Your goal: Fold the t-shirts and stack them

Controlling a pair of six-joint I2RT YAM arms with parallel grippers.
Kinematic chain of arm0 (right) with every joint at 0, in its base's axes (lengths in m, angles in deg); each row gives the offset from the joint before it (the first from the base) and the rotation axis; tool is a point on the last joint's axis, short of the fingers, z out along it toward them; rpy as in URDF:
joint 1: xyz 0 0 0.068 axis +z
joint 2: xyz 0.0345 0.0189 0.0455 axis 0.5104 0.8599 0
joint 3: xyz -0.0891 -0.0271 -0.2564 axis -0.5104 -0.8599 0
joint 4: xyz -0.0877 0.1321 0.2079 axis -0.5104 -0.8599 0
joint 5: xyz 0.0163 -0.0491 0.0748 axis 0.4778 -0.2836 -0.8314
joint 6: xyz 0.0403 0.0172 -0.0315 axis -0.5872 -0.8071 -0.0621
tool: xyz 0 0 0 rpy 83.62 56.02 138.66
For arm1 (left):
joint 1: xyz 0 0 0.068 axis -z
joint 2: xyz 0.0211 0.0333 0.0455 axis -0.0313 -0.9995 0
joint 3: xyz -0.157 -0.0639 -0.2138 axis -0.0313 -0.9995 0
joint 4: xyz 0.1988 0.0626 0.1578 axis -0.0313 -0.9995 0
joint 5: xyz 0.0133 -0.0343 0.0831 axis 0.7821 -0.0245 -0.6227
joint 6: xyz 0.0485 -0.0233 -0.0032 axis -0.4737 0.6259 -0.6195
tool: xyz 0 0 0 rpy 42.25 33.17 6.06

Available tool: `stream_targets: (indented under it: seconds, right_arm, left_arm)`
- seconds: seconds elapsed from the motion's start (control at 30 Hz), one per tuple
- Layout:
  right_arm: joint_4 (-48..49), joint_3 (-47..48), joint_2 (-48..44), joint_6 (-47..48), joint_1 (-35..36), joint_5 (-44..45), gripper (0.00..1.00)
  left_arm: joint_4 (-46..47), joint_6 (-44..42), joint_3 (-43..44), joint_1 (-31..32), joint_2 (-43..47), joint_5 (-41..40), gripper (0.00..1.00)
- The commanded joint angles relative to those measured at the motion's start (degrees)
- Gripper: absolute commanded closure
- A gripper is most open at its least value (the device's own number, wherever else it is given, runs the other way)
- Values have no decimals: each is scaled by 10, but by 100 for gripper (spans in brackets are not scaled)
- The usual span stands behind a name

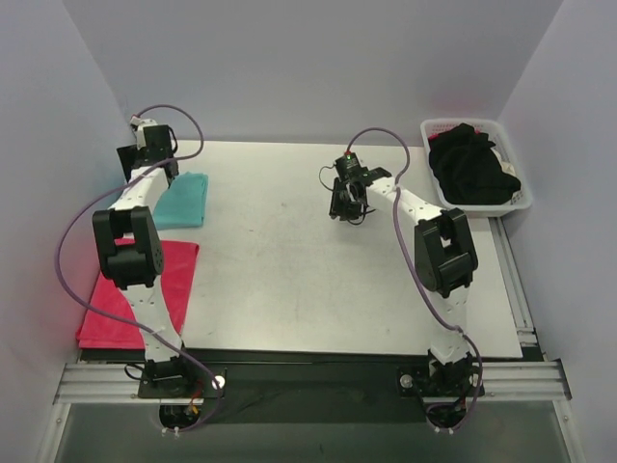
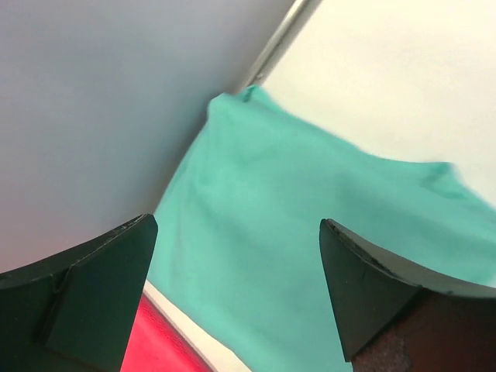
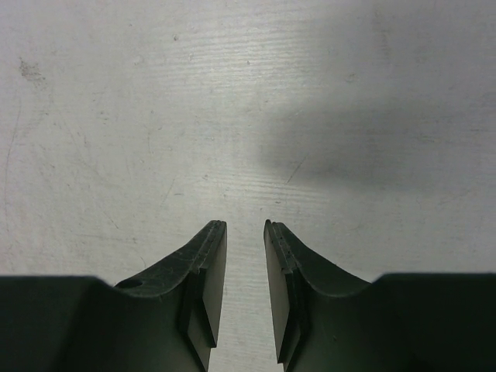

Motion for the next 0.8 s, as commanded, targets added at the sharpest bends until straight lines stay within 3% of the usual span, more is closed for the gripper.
stream_targets:
  seconds: [0.0, 0.13, 0.23, 0.33, 0.5, 0.6, 0.77]
  right_arm:
    - [-1, -15, -33, 14, 4, 24, 72]
    - [13, -51, -72, 22, 3, 53, 70]
    - [18, -82, -116, 9, 1, 80, 67]
    - [54, -160, -192, 13, 0, 104, 60]
    - [63, -254, -307, 38, -1, 146, 48]
    - [74, -319, -375, 42, 0, 154, 43]
    - [89, -408, -480, 37, 5, 155, 36]
  left_arm:
    - [40, 13, -8, 42, 83, 54, 3]
    - [-48, 75, 33, 85, 101, 96, 3]
    - [-58, 93, 17, 128, 127, 147, 3]
    - [-54, 107, -30, 176, 163, 186, 3]
    - [-3, 128, -180, 258, 261, 220, 3]
    - [35, 137, -269, 328, 320, 175, 2]
    - [32, 152, -336, 403, 390, 73, 3]
